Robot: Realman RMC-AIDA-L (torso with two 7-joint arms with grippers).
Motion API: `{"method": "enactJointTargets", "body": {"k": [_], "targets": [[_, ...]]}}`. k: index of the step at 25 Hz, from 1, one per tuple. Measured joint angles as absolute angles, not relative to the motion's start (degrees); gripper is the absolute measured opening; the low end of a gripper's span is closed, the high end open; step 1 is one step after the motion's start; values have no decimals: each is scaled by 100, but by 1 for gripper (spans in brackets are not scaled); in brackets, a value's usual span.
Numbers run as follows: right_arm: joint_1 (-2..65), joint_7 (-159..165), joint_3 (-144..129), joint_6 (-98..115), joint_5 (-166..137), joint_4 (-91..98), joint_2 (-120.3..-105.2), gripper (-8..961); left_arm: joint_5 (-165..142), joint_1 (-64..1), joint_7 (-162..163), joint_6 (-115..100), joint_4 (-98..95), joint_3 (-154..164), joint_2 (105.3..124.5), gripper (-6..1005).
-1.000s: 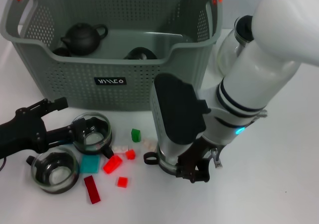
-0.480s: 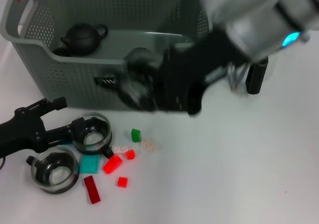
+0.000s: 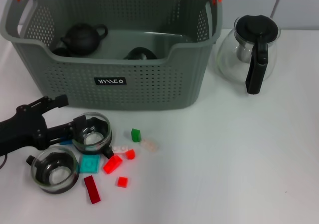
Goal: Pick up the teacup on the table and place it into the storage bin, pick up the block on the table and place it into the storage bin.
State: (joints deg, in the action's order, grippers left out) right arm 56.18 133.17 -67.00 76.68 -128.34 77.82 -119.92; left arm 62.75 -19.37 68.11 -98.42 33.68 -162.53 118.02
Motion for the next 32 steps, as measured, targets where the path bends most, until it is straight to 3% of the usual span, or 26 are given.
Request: {"method": "enactJointTargets", "body": {"k": [16,32], "targets": [[8102,14209,-6989,4761,-14738,2882,-12046,115,6275,-2018,6842,-9686,3310,-16309,11858,887],[8041,14334,-7397,4187,-14691,2114,-12083,137,6275,-2066,6813,-9536,3208,-16312,11886,887]]}}
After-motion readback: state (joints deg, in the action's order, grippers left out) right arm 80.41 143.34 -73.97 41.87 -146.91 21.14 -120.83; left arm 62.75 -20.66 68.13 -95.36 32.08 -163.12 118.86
